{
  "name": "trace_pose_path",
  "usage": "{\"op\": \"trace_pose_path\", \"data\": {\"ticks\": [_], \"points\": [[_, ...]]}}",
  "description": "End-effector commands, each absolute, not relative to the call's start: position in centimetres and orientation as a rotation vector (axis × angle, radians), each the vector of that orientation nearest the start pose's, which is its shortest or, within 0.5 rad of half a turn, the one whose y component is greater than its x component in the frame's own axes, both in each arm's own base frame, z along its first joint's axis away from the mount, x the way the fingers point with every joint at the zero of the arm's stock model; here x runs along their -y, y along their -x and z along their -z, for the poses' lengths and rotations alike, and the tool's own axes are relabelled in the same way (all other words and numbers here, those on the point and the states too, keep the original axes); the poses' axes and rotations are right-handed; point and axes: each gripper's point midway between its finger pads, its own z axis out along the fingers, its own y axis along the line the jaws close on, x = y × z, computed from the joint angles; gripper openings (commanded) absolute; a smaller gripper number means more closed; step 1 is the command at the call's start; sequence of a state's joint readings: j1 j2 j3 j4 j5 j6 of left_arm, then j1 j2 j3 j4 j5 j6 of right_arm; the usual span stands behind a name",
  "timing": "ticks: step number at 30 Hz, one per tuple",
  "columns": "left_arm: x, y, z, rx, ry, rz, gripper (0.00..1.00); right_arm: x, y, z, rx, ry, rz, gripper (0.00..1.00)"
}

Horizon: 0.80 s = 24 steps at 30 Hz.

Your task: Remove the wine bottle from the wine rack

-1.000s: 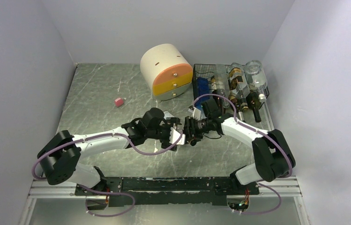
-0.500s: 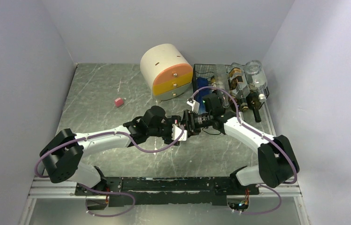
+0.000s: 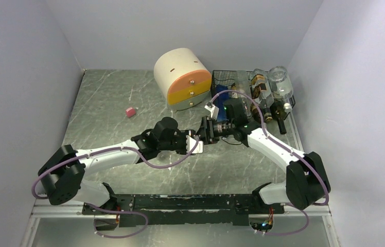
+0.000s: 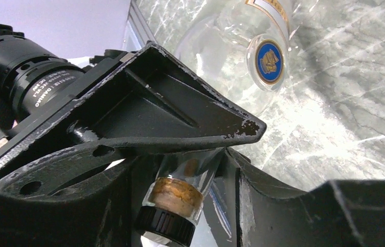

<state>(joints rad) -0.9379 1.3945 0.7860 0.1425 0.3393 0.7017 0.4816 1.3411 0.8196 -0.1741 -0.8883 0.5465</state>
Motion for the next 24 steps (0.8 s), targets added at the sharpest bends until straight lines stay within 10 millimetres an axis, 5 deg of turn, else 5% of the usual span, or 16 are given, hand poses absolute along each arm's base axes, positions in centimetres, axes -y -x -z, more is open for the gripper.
{"op": "trace_pose_path", "data": {"ticks": [1,6,10,18,24], "points": [[35.4,-22.1,-15.3,-1.199,-1.614,0.469,0.31,-28.5,-20.5,-21.2,-2.198,0.566,-1.588,0.56],[34.8,-22.6,-16.4,-1.196,-1.574,0.422,0.08,-27.2,-22.7,-22.1,-2.214,0.481,-1.342,0.76],[34.0,-23.1,-17.6,-1.197,-1.512,0.382,0.07,-24.4,-25.1,-23.6,-2.183,0.371,-1.086,0.98],[32.2,-24.2,-21.0,-1.21,-1.326,0.332,0.07,-15.6,-29.1,-26.6,-2.114,0.116,-0.685,1.0],[28.8,-27.2,-26.3,-1.244,-0.985,0.314,0.07,-14.1,-28.7,-27.1,-2.086,0.102,-0.641,1.0]]}}
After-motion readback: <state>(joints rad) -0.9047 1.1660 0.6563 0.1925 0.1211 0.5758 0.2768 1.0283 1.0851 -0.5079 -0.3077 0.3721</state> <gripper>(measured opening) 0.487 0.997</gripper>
